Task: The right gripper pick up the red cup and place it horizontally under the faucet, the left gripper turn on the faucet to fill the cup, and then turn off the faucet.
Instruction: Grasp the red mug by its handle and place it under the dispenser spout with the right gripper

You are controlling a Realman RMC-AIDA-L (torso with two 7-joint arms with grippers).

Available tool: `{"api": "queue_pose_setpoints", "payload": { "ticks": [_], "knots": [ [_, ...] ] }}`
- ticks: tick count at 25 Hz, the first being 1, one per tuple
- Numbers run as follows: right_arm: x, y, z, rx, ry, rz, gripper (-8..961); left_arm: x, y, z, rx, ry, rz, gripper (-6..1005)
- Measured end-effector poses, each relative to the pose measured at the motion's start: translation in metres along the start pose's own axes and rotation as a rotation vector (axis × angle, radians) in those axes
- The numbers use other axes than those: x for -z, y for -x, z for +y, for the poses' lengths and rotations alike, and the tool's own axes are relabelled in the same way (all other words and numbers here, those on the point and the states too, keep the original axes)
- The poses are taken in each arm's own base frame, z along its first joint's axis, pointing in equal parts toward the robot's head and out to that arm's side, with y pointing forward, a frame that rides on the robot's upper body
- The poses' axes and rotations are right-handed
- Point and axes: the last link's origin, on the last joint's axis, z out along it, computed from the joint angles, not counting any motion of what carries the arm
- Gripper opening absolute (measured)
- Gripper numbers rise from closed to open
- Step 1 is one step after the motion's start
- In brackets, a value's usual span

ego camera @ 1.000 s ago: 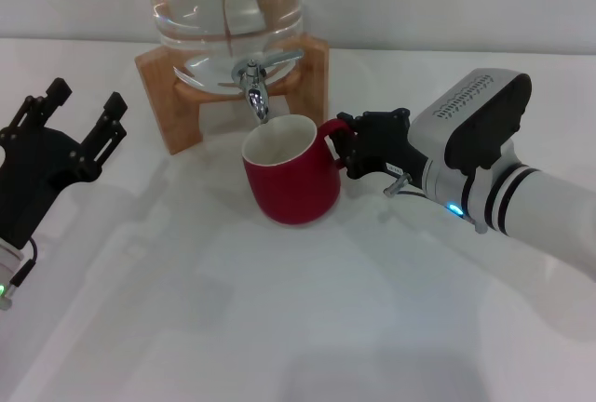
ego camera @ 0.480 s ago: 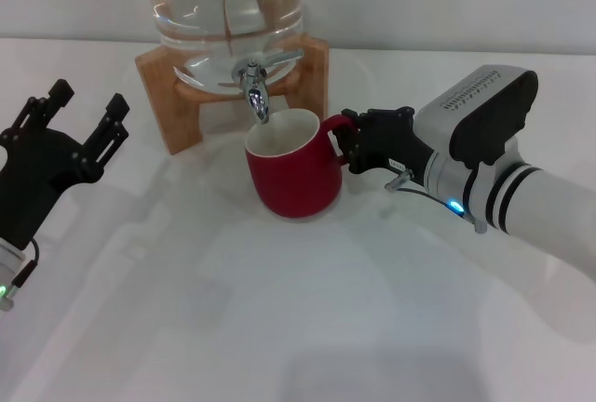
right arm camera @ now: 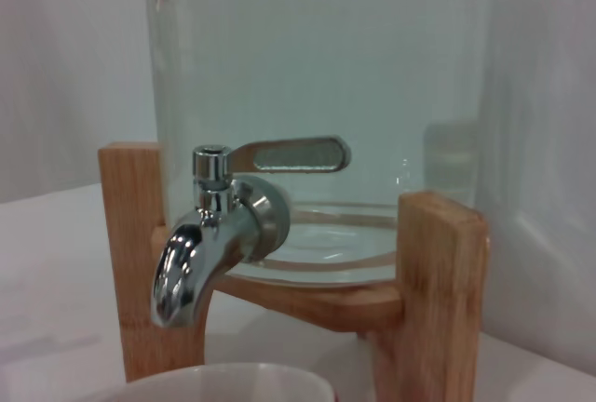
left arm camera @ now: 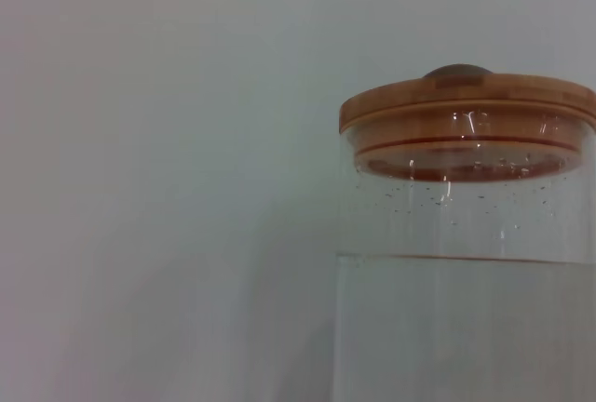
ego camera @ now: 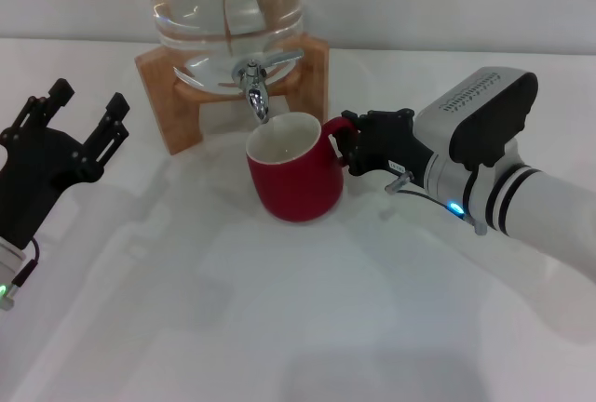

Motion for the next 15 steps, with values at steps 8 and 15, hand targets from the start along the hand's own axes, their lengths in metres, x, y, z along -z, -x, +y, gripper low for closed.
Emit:
{"api": "queue_pose_setpoints", "payload": {
  "ticks": [8,15],
  "knots": [
    [-0.0008,0.0006,0.0007,0.009,0.005,0.002,161,-0.0008,0.0,0.0,0.0,0.0,-0.001,757],
    [-0.002,0.0007,-0.0012,-0.002,-0.006,0.015,258,-0.0016,0.0001,-0.0001,-0.001,0.0,-0.002,757]
  ]
}}
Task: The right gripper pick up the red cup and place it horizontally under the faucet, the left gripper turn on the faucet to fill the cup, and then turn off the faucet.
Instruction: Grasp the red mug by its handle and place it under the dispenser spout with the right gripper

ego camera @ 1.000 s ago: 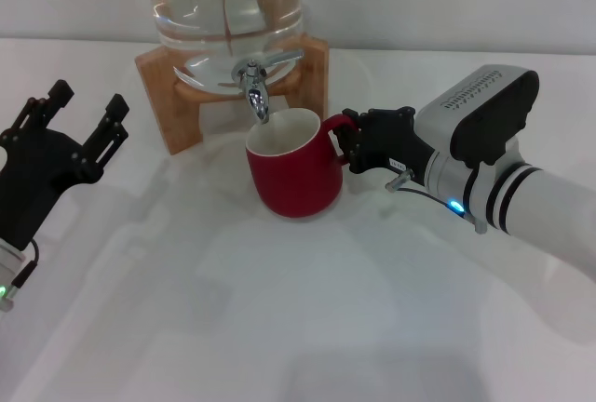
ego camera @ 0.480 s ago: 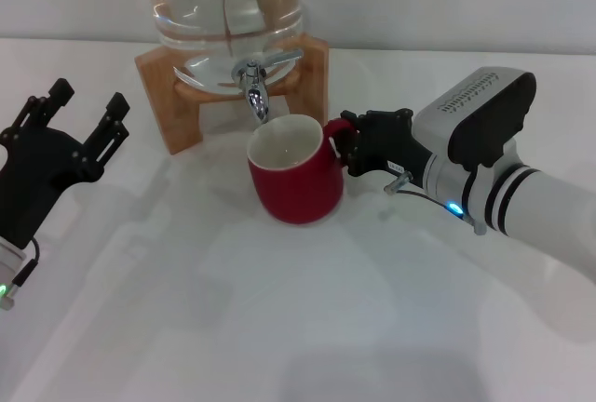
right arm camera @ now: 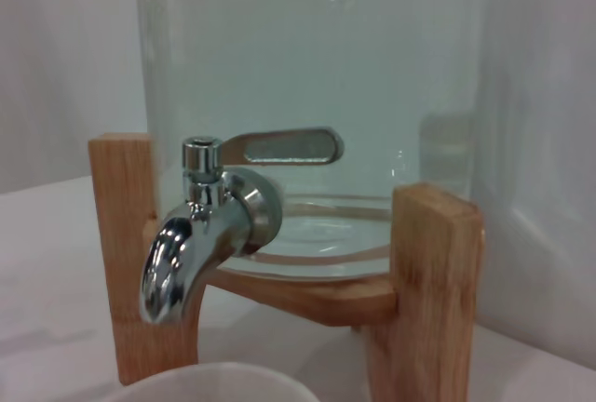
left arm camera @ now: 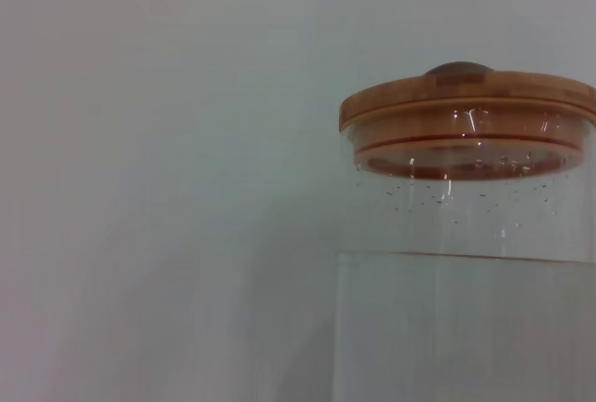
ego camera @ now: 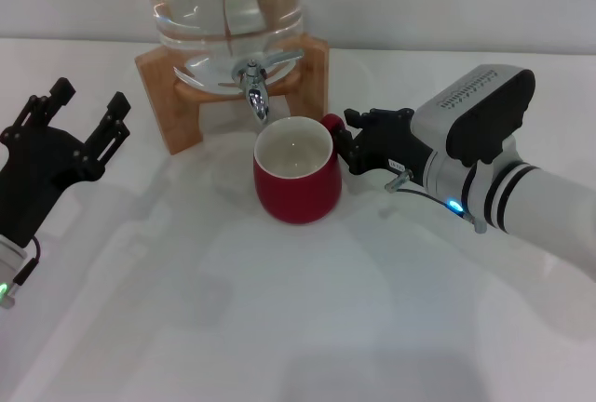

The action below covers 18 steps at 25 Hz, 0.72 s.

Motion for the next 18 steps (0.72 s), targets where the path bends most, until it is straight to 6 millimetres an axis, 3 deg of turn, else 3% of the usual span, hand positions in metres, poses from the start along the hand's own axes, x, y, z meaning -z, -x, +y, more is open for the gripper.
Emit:
{"api": "queue_pose_setpoints", "payload": {
  "ticks": [18],
  "knots": [
    [0.0006,-0.0014,-0.004,-0.051,-0.023,0.008,264,0.0,-0.0005,0.0006,0.0,0.003,0.004,756]
  ]
}}
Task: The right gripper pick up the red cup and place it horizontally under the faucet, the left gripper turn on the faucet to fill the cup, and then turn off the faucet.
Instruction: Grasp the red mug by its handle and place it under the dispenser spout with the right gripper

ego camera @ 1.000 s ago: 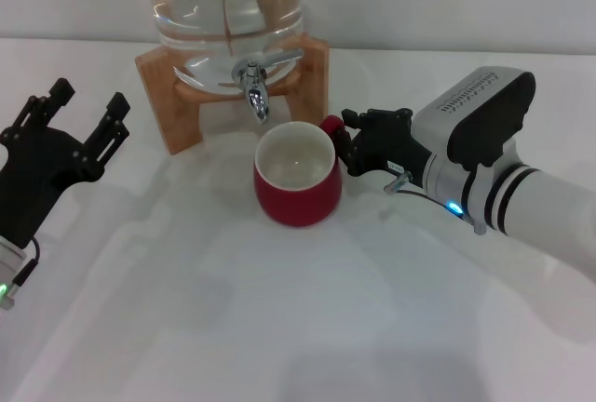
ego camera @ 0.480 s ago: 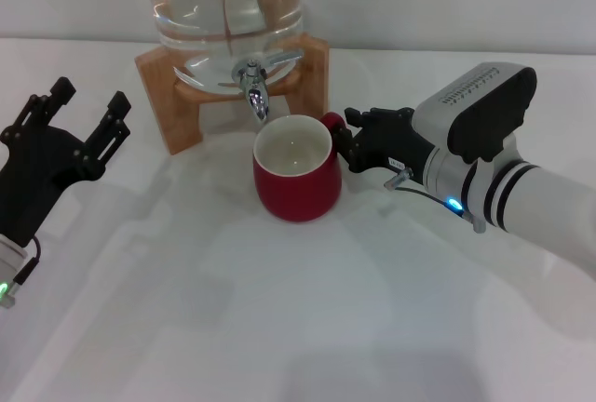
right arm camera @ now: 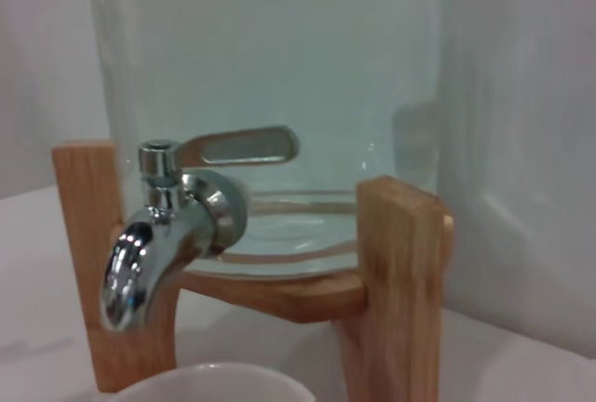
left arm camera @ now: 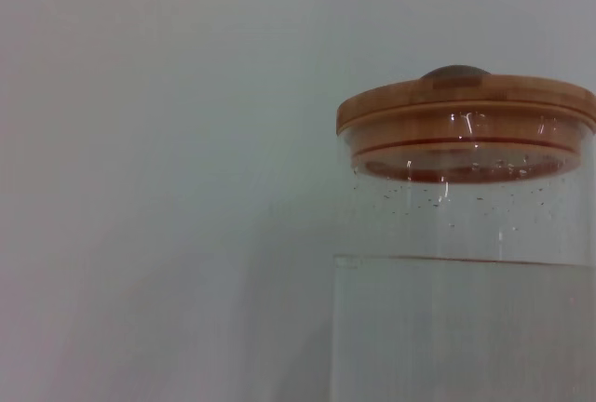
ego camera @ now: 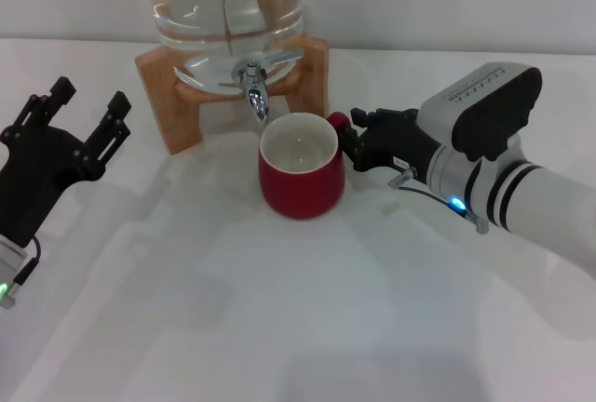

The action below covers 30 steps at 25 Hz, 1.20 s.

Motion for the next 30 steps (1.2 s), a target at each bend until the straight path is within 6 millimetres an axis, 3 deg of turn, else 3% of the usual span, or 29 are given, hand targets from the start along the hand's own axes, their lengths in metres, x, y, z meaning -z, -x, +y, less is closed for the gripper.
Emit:
{"api": "queue_pose_setpoints", "payload": {
  "ticks": [9,30],
  "knots": [
    [0.0,-0.002,-0.002,-0.029,-0.014,0.009,265,0.001,0.0,0.0,0.001,0.0,-0.002,757],
    [-0.003,0.001,0.018,-0.005,0.044,0.018,265,0.001,0.001,0.001,0.001,0.002,-0.004,756]
  ]
}}
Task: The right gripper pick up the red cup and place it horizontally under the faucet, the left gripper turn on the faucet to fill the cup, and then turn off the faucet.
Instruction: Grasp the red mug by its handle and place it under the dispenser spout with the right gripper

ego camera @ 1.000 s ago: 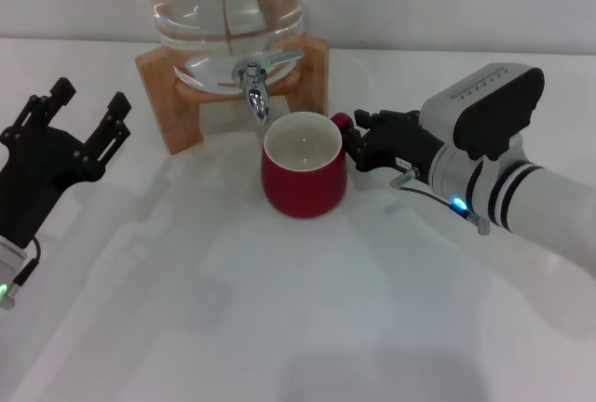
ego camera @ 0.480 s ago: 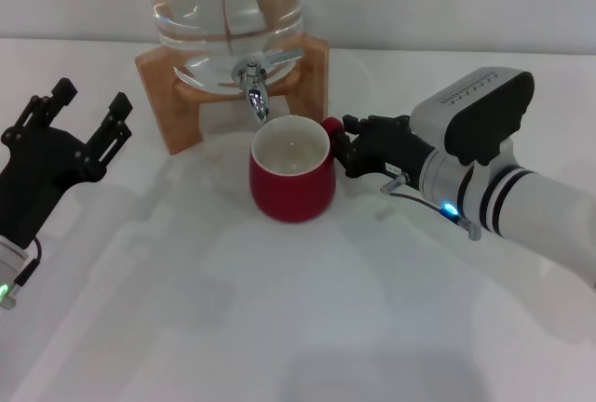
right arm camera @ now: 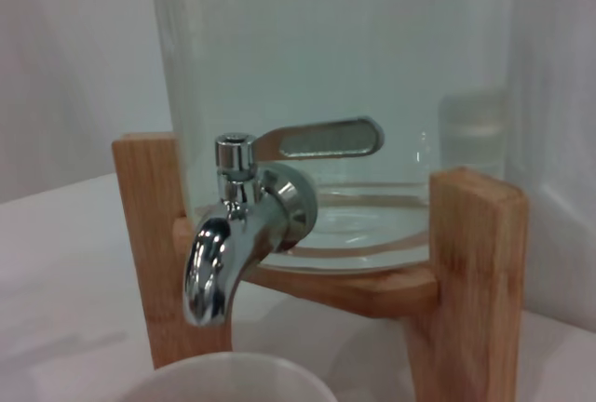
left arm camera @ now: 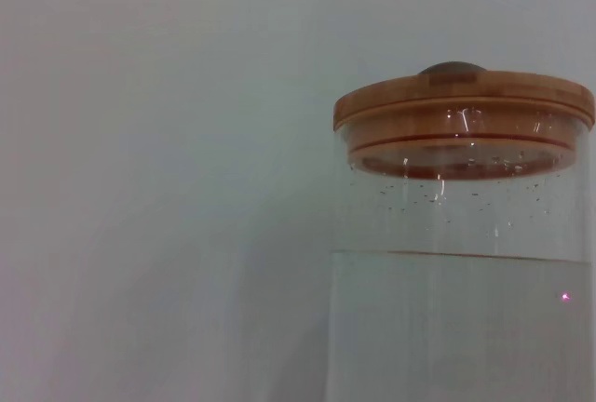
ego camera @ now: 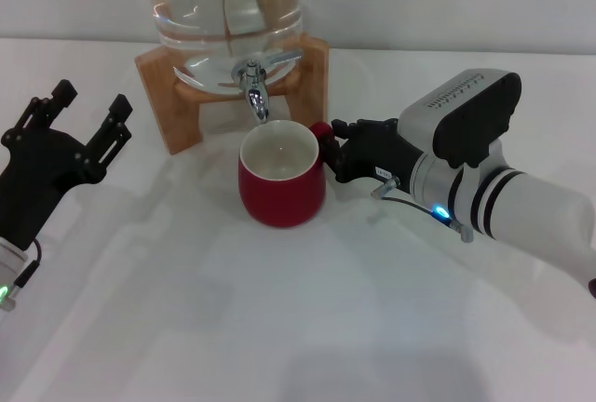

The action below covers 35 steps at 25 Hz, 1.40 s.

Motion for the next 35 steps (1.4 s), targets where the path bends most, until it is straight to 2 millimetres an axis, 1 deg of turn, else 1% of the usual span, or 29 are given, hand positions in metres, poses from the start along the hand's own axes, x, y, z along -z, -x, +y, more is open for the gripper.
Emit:
{"api": "queue_pose_setpoints", "payload": {
  "ticks": [22,35],
  "knots": [
    [-0.0053,0.0074,-0.0043,-0.018,-0.018,0.008,266,0.0014,0.0002,0.0,0.001,-0.001,0.0,757],
    [-0.0062,0.0078,-0.0012,-0.006,-0.008,0.012,266,0.0019,-0.0002,0.0008,0.002,0.004,0.006,756]
  ]
}}
